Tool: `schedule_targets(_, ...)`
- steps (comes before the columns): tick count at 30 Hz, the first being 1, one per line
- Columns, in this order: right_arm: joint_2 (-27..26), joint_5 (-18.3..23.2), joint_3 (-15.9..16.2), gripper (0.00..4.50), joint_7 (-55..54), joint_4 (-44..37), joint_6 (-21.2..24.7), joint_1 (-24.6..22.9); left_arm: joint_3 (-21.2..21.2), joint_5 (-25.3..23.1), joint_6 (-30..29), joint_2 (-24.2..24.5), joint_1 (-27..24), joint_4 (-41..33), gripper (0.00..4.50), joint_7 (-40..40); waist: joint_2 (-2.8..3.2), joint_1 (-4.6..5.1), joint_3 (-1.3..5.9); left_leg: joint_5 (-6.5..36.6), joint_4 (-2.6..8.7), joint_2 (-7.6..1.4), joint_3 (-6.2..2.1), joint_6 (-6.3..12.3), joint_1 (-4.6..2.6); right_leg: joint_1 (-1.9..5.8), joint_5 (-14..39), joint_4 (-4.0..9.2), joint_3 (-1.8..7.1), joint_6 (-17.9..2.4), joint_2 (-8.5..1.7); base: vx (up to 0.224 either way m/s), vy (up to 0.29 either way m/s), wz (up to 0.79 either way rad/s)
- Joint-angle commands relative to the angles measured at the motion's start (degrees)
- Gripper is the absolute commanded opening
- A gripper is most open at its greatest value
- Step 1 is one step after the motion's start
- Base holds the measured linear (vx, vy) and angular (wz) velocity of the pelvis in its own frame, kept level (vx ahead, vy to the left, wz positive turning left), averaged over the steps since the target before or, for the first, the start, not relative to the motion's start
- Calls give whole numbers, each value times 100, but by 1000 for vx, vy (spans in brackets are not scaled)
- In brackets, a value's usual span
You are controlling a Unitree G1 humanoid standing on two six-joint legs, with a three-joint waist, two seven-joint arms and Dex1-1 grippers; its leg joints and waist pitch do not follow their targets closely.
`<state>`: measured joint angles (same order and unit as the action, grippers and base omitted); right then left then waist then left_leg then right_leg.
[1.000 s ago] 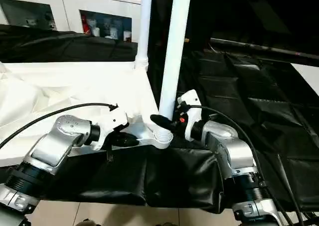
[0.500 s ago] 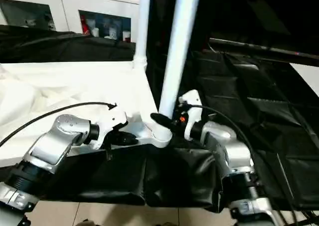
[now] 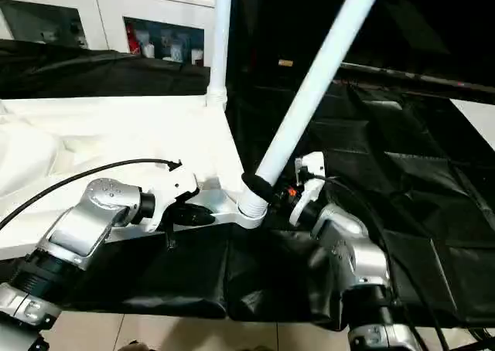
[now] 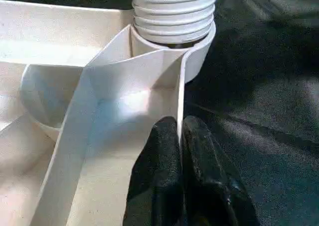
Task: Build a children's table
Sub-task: Insert table leg to table base
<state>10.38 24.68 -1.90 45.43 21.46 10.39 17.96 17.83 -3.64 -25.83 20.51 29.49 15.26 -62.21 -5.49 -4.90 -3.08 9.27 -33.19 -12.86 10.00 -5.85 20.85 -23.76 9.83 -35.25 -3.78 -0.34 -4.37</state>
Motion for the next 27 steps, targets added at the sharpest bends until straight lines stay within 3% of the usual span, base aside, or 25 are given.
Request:
schedule_targets(1,119,-227,-144,189,-151,306,-17,-267,-293,253,118,-20,137,50,0,188,26,-30,364,1397,368,-26,24,41,-35,278,1828,473,216,-800,-316,0,0,0)
schedule_targets(4,66,-263,-157,189,-172,218,-189,-461,-300,264,141,-44,180,110,0,217,23,-45,354,1525,380,-29,15,37,-41,272,2042,496,211,-743,-326,0,0,0)
schedule_targets(10,166,-580,246,189,-159,-108,-390,-684,-271,240,224,-24,193,169,0,227,33,-36,341,1633,397,-19,0,27,-29,269,2333,535,204,-605,-322,0,0,0)
schedule_targets(14,264,-784,503,189,-120,-169,-298,-560,-238,206,301,2,188,199,0,198,23,-25,335,1679,400,-17,-8,25,-29,262,2492,551,202,-540,-323,0,0,0)
schedule_targets(15,292,-835,556,189,-98,-111,-240,-455,-222,225,351,4,165,173,0,146,-15,-19,335,1676,395,-17,-5,34,-24,260,2514,551,199,-531,-320,0,0,0)
schedule_targets(17,314,-875,589,189,-83,-77,-229,-392,-214,229,389,12,151,158,0,124,0,-16,330,1691,397,-12,-12,33,-19,258,2604,554,196,-500,-327,0,0,0)
schedule_targets(18,343,-906,623,189,-51,-39,-185,-322,-199,231,432,23,133,138,0,98,-28,-9,329,1694,397,-8,-12,37,-14,262,2650,560,191,-483,-321,0,0,0)
schedule_targets(22,459,-924,709,189,108,150,-32,-2,-132,259,588,106,41,39,0,-72,-15,11,317,1804,398,-14,-24,20,-35,237,2874,589,181,-420,-335,0,0,0)
schedule_targets(23,492,-899,715,189,161,183,31,74,-124,263,589,118,25,24,0,-90,-50,17,321,1815,394,-13,-24,25,-41,238,2875,583,181,-417,-336,0,0,0)
schedule_targets(27,681,-835,816,189,555,280,371,302,-101,329,547,160,-26,-77,0,-222,-38,22,335,1745,391,-22,-19,51,-46,246,2653,562,190,-506,-326,0,0,0)
